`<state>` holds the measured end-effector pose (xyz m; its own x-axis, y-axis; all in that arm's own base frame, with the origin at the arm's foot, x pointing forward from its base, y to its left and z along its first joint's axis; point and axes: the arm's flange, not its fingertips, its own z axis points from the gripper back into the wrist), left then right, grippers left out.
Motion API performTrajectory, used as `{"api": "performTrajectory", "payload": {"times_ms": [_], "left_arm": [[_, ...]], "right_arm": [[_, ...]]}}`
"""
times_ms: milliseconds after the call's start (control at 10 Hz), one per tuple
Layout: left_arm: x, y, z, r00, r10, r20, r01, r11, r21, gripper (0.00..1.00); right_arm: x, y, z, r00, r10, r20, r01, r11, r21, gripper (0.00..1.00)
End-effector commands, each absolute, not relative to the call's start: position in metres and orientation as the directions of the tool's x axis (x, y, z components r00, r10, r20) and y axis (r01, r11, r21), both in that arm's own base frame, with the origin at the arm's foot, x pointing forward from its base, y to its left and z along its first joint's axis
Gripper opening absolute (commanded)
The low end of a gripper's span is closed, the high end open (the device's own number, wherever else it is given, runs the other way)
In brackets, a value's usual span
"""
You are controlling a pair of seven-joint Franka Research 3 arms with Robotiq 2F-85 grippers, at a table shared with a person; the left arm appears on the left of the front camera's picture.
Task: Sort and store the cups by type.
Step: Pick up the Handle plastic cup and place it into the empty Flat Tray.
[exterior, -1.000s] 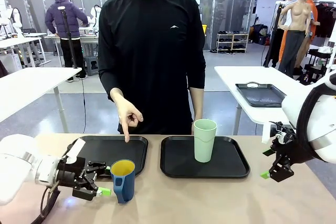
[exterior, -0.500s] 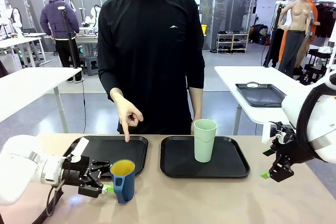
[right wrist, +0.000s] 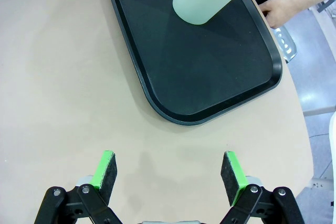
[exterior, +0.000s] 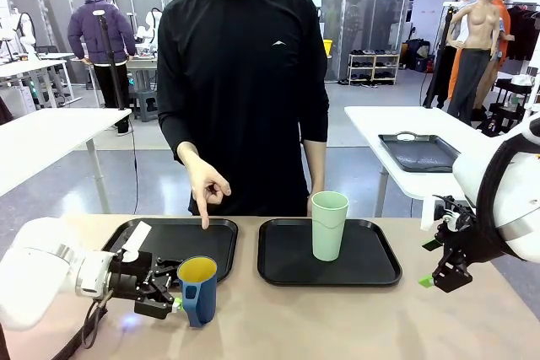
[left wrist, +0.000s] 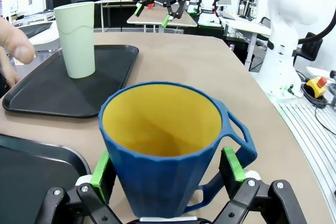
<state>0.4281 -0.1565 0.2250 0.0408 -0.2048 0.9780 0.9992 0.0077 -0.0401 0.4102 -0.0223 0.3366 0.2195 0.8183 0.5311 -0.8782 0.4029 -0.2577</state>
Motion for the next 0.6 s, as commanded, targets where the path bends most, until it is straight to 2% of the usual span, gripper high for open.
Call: {"api": "performTrajectory", "payload": {"times_ms": [0,500], "left_arm": [[0.432,-0.1661,0.2135,0.004,-0.155,0.988,1.0,-0.009,-0.006,1.0],[0.4328,-0.1729,0.2062,-0.006,-0.14,0.99,0.998,-0.056,-0.001,1.0]], "right_arm": [[0.4105,-0.0232,0.3368,0.222,0.814,0.536,-0.875,0.41,-0.26,1.0],[0.4105,-0.0232,0.3368,0.222,0.814,0.536,-0.875,0.41,-0.26,1.0]]}}
